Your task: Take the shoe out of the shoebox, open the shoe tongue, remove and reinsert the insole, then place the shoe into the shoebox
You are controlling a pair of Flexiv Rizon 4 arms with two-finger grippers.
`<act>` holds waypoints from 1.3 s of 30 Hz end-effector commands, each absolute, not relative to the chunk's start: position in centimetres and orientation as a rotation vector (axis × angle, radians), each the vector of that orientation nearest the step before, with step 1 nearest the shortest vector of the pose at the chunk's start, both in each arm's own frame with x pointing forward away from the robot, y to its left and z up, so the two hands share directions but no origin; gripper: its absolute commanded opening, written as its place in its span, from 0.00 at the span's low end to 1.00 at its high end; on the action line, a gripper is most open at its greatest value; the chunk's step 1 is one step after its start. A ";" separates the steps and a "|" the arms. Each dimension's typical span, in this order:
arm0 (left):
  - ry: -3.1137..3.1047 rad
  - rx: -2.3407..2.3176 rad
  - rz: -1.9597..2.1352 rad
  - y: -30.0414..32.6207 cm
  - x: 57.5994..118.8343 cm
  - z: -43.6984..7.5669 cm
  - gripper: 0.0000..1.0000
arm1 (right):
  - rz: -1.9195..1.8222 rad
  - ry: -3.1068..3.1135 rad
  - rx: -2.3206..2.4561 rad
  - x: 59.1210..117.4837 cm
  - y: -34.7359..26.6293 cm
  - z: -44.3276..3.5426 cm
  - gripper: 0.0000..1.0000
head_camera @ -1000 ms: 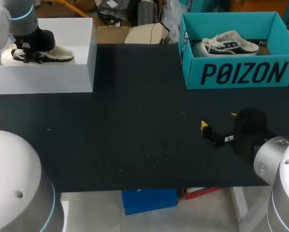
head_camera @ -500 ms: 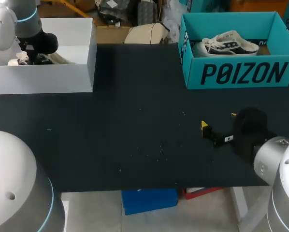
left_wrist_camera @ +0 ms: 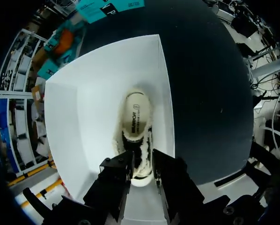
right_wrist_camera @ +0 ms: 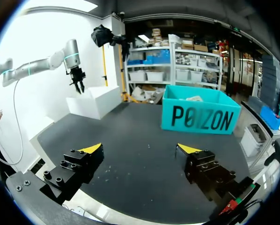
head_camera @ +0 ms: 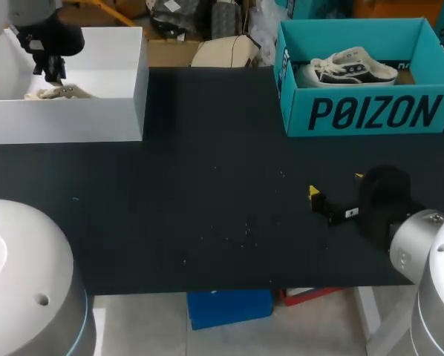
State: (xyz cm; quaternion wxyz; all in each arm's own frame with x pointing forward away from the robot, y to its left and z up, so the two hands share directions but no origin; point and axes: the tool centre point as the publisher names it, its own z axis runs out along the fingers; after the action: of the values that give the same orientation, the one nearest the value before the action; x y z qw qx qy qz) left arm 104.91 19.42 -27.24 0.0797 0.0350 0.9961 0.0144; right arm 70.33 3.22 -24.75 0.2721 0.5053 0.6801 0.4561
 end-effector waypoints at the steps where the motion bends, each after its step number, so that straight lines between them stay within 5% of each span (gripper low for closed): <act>1: 2.966 0.092 0.075 17.5 102.4 -24.2 0.27 | 1.205 1.815 1.372 70.1 3.9 -24.6 1.00; 4: 2.966 0.074 0.081 15.7 101.4 -23.4 0.37 | 1.205 1.815 1.372 70.1 3.9 -24.6 1.00; 6: 2.965 0.058 0.091 14.1 100.8 -23.0 0.58 | 1.205 1.815 1.372 70.1 3.9 -24.6 1.00; 10: 2.984 0.005 0.117 10.8 100.2 -22.6 0.62 | 1.205 1.815 1.372 70.1 3.9 -24.6 1.00; 12: 3.003 -0.023 0.079 8.9 100.0 -22.5 0.76 | 1.205 1.815 1.372 70.1 3.9 -24.6 1.00; 15: 3.007 -0.017 0.091 5.7 99.6 -22.4 0.83 | 1.205 1.815 1.372 70.1 3.9 -24.6 1.00; 17: 3.016 0.004 0.087 3.6 99.2 -22.5 1.00 | 1.205 1.815 1.372 70.1 3.9 -24.6 1.00; 39: 2.983 -1.005 0.007 -3.4 93.7 -26.8 1.00 | 1.205 1.815 1.372 70.1 3.9 -24.6 1.00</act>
State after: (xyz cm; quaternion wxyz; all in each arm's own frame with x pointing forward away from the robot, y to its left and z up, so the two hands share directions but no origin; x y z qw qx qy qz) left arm 94.37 -3.22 -26.37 -0.0100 -0.2765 0.9609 -0.0058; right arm 70.33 3.22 -24.75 0.2721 0.5053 0.6801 0.4561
